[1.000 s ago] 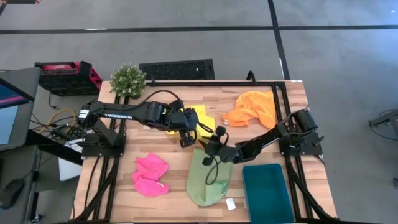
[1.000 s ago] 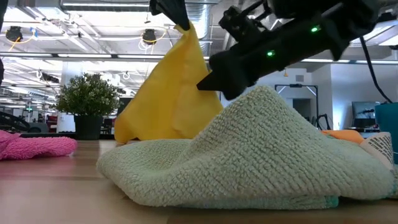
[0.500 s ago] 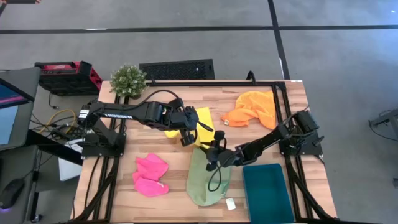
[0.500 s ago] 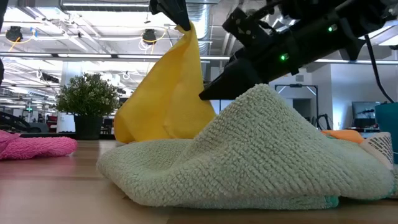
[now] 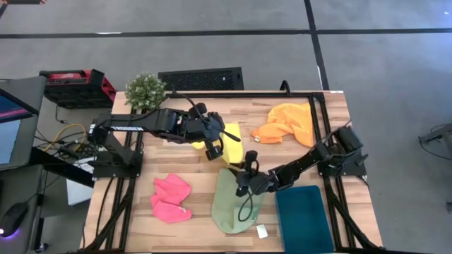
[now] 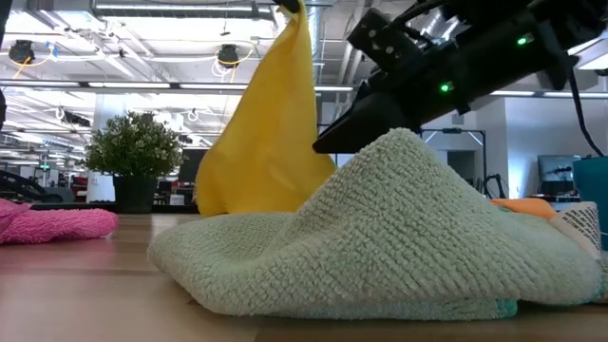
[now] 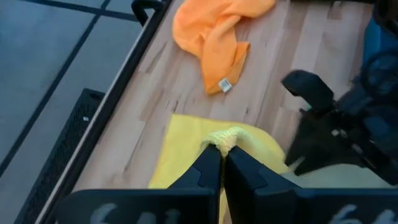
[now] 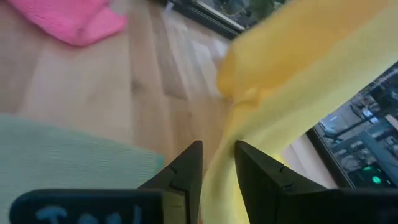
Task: Fold microfiber towels
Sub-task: Fold the yellow microfiber towel
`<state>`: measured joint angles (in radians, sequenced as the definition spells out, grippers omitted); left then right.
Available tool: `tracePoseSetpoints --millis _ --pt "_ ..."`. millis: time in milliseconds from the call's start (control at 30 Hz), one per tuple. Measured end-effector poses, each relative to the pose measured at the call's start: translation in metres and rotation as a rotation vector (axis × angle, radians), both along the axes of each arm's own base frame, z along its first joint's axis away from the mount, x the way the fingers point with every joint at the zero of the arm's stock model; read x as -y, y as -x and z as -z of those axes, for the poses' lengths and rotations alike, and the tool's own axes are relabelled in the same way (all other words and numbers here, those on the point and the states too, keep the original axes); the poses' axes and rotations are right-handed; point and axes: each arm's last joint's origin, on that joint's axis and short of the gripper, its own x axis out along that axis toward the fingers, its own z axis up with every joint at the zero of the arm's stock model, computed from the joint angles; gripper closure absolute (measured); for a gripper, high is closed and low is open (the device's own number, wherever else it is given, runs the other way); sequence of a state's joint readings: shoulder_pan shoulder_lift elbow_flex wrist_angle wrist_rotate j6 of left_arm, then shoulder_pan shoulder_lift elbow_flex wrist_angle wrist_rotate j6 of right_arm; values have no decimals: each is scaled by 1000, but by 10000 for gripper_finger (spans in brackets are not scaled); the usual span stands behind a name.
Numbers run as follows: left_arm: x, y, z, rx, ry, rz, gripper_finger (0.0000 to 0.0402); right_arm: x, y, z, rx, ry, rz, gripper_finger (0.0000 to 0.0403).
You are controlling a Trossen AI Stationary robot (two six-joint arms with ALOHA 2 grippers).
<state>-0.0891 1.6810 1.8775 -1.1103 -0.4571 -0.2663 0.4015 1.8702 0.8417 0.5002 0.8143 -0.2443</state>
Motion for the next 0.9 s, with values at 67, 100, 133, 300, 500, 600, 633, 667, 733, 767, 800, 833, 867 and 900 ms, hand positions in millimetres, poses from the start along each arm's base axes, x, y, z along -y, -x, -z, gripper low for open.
tracePoseSetpoints --millis 67,100,133,300,500,600,633,667,733,767,800,833,867,900 --pt "0 0 0 -1 -5 -3 401 -7 3 0 -2 14 -15 284" --pt "-1 1 0 -5 -5 -5 401 -12 5 -1 -1 33 -18 285" --pt "-1 1 0 -8 -6 -6 401 -16 7 -1 1 55 -18 285" --pt "-2 1 0 -14 -16 -15 401 -33 12 -5 16 87 -37 285" --pt "-2 1 0 -11 -15 -21 401 -29 0 -14 23 56 -95 285" --pt "0 1 0 -10 -14 -16 401 -9 -10 -14 23 9 -82 285" --pt "1 1 0 -10 -14 -15 401 -2 -13 -14 26 7 -63 285" --pt "1 1 0 -10 -14 -15 401 5 -15 -15 34 4 -44 285" --pt "1 1 0 -10 -14 -14 401 14 -20 -17 56 -18 -41 285" --pt "1 1 0 -9 -14 -14 401 18 -22 -17 64 -35 -59 285" --pt "1 1 0 -10 -14 -14 401 20 -23 -18 69 -52 -83 284" --pt "1 1 0 -10 -14 -14 401 22 -25 -19 74 -62 -98 285" --pt "1 1 0 -9 -14 -14 401 24 -25 -19 75 -64 -99 285" --pt "1 1 0 -9 -14 -14 401 26 -26 -19 76 -64 -92 285"
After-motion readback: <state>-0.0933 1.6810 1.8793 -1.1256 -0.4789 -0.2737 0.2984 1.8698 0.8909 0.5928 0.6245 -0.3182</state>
